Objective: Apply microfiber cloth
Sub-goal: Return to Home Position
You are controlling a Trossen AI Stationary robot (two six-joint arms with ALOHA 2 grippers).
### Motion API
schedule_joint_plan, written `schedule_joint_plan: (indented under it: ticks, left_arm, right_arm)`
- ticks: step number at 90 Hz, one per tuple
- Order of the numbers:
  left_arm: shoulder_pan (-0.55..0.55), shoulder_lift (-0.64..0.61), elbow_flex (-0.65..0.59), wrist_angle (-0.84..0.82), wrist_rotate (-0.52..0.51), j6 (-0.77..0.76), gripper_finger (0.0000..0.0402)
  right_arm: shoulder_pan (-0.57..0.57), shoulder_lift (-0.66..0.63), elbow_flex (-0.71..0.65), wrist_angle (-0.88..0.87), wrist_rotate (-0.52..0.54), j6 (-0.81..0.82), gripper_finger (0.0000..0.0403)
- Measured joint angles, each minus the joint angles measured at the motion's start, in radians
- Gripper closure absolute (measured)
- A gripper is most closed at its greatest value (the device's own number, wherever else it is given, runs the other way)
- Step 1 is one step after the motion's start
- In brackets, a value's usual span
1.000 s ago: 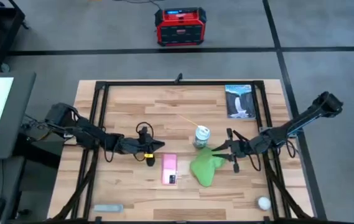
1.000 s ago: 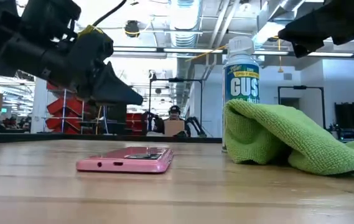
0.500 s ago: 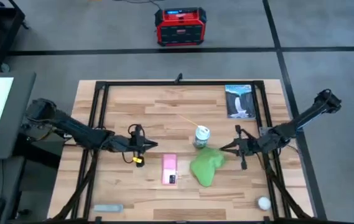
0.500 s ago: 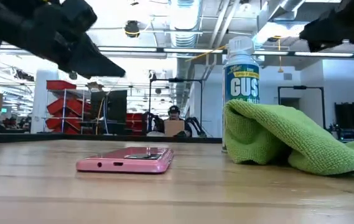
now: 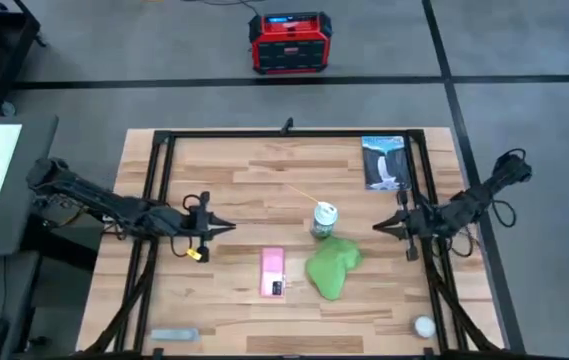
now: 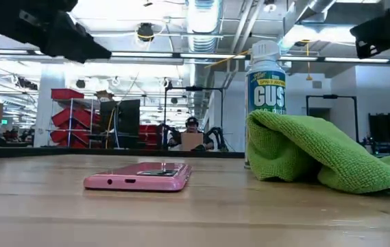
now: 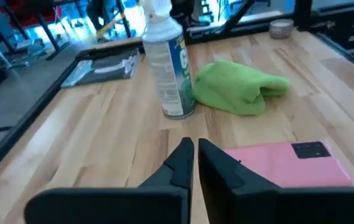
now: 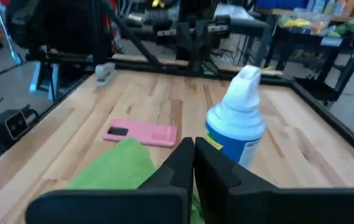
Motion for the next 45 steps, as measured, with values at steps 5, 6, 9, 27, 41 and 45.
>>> schedule_joint_plan:
  ticks: [5, 6, 9, 27, 41, 45]
  left_arm:
    - [0.0, -0.027, 0.0, -0.018, 0.01, 0.016, 0.0401]
    - [0.001, -0.032, 0.0, -0.021, 0.012, 0.02, 0.0401]
    - [0.001, -0.046, 0.0, -0.026, 0.017, 0.03, 0.0401]
    - [0.017, -0.137, 0.0, -0.098, 0.04, 0.066, 0.0401]
    - [0.094, -0.189, 0.0, -0.123, 0.139, 0.093, 0.0401]
    - [0.127, -0.196, 0.0, -0.123, 0.183, 0.102, 0.0401]
  right_arm:
    - [0.0, -0.049, -0.011, -0.017, -0.003, -0.009, 0.0403]
    - [0.0, -0.059, -0.013, -0.022, -0.005, -0.01, 0.0403]
    - [0.0, -0.089, -0.017, -0.036, -0.005, -0.017, 0.0403]
    - [-0.005, -0.194, -0.025, -0.086, -0.009, -0.041, 0.0403]
    - [-0.034, -0.193, -0.025, -0.064, -0.02, -0.054, 0.0403]
    - [-0.049, -0.196, -0.025, -0.063, -0.033, -0.057, 0.0403]
